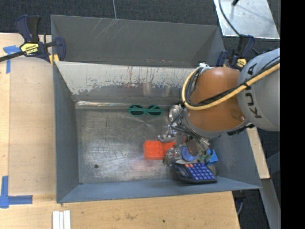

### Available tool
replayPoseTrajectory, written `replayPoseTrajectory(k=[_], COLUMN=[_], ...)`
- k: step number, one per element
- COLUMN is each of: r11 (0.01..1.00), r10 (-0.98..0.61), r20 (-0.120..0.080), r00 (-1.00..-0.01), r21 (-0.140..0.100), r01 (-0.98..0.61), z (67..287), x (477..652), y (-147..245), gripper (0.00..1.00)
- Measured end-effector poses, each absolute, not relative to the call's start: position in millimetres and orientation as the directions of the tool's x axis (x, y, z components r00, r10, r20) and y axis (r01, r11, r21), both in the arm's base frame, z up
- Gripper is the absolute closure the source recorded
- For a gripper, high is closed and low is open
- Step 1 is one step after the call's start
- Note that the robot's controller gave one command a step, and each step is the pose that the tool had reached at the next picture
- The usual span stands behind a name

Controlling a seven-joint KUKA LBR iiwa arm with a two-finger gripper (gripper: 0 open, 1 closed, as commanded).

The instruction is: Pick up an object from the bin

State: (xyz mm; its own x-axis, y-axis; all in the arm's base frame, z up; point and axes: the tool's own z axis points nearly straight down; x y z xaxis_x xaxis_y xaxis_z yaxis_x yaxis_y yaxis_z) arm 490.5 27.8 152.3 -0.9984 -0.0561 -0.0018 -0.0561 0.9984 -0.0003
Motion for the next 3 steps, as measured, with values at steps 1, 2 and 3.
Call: replayPoseTrajectory(k=[1,2,3], r11=[0.998,0.995,0.994], r10=[-0.056,-0.099,-0.106], r20=[-0.002,0.002,-0.006], r00=[-0.998,-0.995,-0.994], r21=[0.000,0.000,0.000], r01=[-0.056,-0.099,-0.106], z=[152,193,217], x=[490.5,501.7,509.6], y=[28,31,34], gripper=[1.00,1.00,1.00])
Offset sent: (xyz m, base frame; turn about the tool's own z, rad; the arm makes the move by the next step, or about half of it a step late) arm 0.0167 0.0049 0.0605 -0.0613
